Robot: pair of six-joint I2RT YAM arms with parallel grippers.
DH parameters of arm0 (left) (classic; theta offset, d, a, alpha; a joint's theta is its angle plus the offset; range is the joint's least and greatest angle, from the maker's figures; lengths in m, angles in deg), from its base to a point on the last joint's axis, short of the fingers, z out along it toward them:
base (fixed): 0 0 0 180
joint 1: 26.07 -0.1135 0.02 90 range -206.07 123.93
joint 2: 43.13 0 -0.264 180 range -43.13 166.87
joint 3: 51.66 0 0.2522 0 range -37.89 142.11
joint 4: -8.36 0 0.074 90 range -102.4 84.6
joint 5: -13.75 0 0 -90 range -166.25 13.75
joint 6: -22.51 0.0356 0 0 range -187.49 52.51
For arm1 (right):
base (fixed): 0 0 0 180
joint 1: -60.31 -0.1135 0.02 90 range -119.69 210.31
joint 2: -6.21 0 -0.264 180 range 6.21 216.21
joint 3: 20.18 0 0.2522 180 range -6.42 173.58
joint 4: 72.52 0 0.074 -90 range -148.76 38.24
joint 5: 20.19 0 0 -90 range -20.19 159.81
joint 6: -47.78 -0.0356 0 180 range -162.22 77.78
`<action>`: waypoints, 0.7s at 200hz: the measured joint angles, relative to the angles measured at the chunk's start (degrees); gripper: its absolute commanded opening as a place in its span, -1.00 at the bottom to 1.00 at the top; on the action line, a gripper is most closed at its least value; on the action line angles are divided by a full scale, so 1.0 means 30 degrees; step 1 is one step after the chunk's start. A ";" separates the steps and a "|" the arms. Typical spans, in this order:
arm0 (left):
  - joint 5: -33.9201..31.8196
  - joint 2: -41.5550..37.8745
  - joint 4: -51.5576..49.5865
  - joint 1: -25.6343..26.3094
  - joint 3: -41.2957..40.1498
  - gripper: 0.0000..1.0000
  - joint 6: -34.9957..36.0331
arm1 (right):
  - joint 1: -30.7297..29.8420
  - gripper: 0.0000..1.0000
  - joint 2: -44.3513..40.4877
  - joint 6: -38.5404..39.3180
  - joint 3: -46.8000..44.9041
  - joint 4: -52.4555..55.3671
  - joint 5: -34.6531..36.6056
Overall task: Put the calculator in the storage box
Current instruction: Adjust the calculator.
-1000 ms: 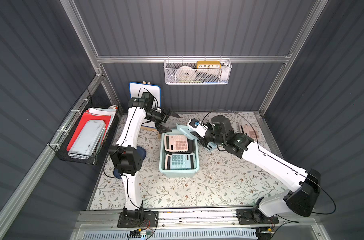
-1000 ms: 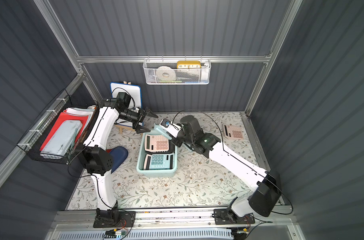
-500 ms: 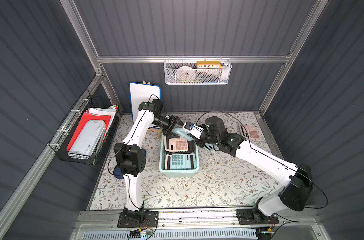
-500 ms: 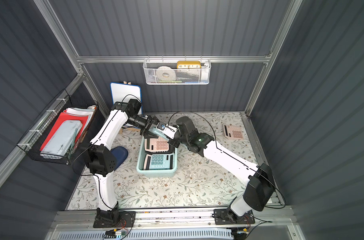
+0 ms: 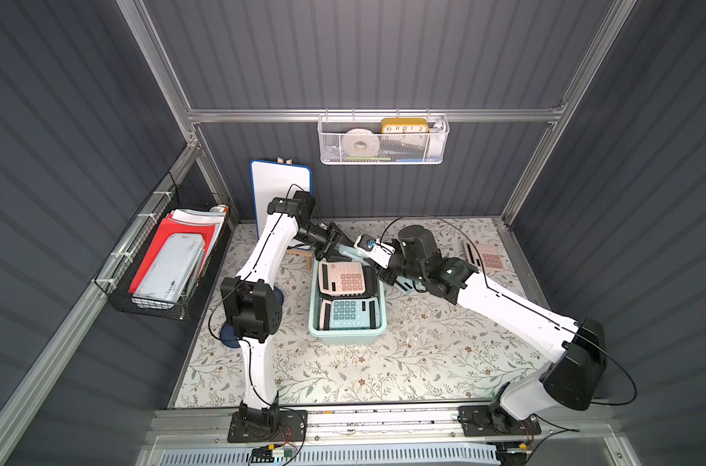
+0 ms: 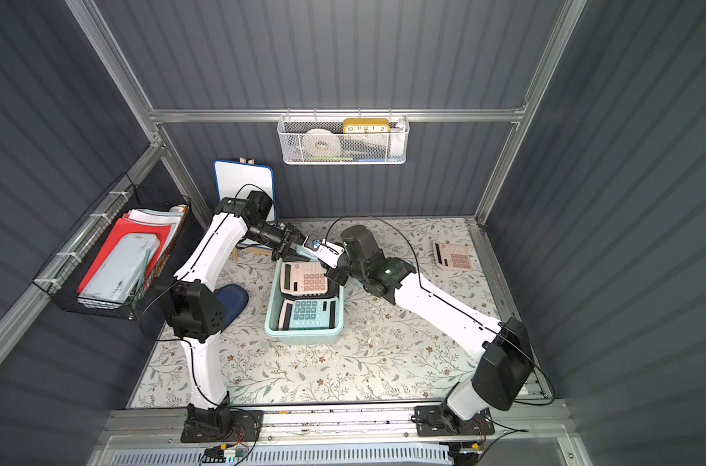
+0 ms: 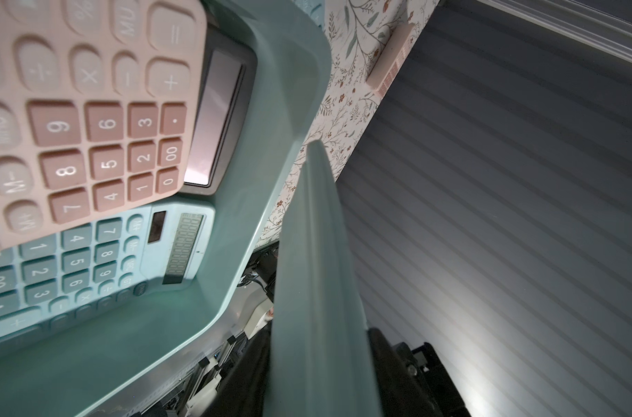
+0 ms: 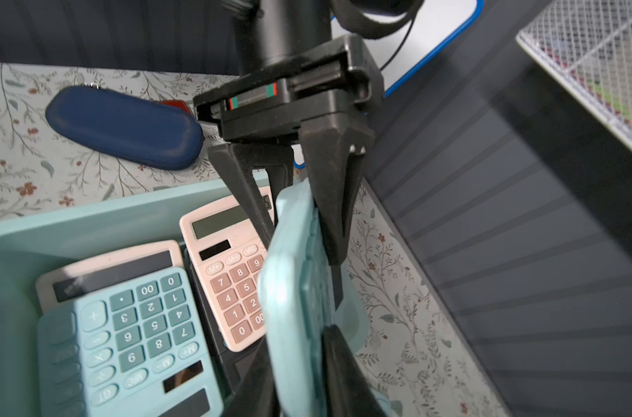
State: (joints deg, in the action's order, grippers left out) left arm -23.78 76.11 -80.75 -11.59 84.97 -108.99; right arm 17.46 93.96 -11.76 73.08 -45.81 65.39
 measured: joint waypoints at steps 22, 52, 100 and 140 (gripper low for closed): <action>0.0146 0.0000 0.1158 0.0000 0.0022 -0.23 -0.0678 | 0.0000 -0.13 -0.0233 -0.1268 -0.0007 -0.0029 -0.0015; 0.0138 0.0109 0.2637 -0.0073 0.0342 -0.23 -0.1916 | 0.0000 0.30 -0.1137 -0.3767 -0.0007 0.0007 0.0277; -0.0576 0.0204 0.4350 -0.0299 0.1282 -0.19 -0.3009 | 0.0619 0.98 -0.2055 -1.0258 0.1370 0.2310 0.0903; -0.2382 0.0204 0.5391 -0.0357 0.1282 -0.20 -0.3687 | 0.2193 0.98 -0.1858 -1.5562 0.2885 0.5202 0.0867</action>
State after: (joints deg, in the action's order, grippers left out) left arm -30.93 76.72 -64.58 -12.66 88.82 -120.05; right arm 24.04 88.38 -58.45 81.74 -30.20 67.99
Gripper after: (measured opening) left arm 0.404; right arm 0.989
